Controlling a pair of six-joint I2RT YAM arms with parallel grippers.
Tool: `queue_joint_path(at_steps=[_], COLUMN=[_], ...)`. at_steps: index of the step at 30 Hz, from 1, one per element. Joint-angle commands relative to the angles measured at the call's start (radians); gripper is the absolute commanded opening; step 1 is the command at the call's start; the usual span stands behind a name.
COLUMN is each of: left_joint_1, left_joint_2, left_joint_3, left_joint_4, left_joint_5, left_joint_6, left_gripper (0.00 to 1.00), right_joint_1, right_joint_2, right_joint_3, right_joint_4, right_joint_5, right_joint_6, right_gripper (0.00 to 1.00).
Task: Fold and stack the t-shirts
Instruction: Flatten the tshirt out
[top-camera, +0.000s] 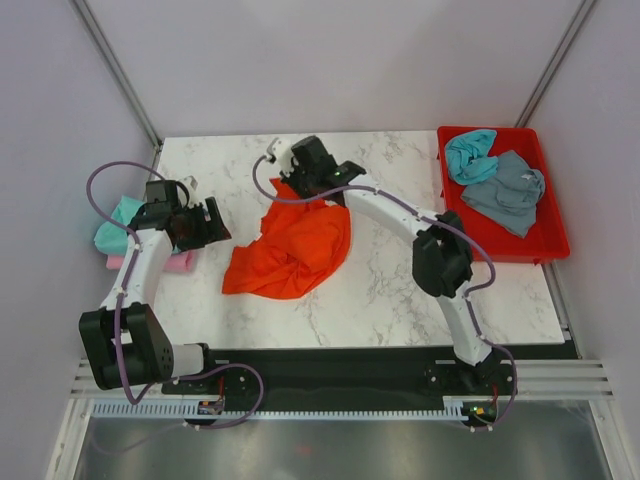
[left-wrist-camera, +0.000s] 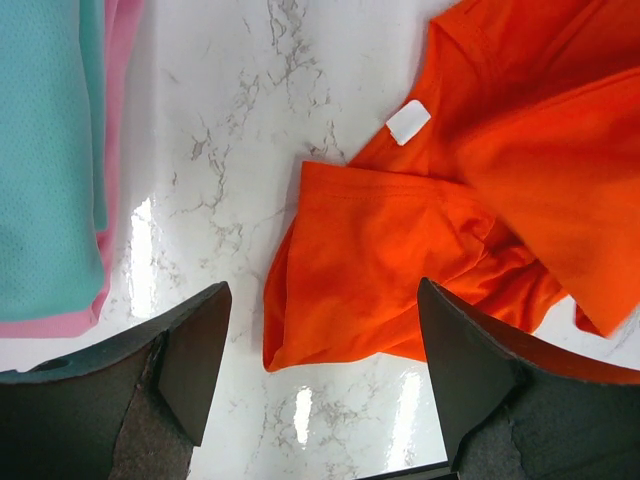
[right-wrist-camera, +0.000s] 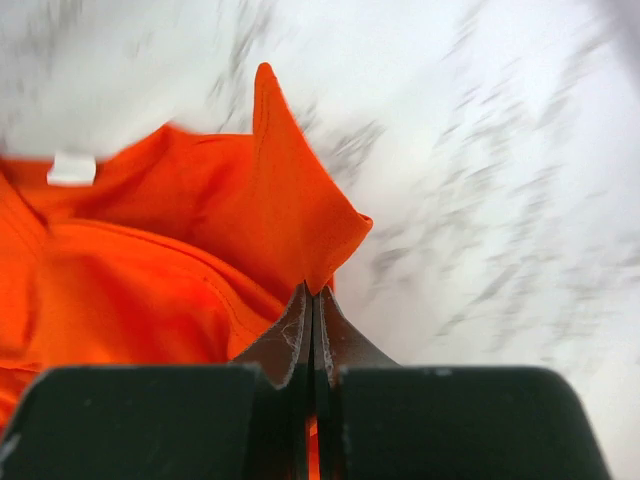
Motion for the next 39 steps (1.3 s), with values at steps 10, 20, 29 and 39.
queue_joint_path(at_steps=[10,20,29,39], left_joint_1=[0.006,0.004,0.006,0.006], left_joint_2=[0.0,-0.006,-0.02,-0.103], left_joint_3=[-0.001,-0.018,-0.026,-0.092], left_joint_4=[0.044,0.063,0.071,0.077], left_joint_5=[0.051,0.07,0.073,0.093], left_joint_6=[-0.066,-0.078,-0.082,-0.068], left_gripper=[0.83,0.83,0.83,0.86], right_joint_1=[-0.028,-0.157,-0.212,-0.13], right_joint_2=[-0.469,-0.681,-0.624,-0.258], right_joint_3=[-0.108,-0.604,-0.644,-0.202], right_joint_4=[0.065,-0.021,-0.046,-0.021], right_joint_5=[0.172,0.112,0.119,0.043], right_joint_6=[-0.06,0.081,0.128,-0.017], right_gripper=[0.0,0.0,0.13,0.98])
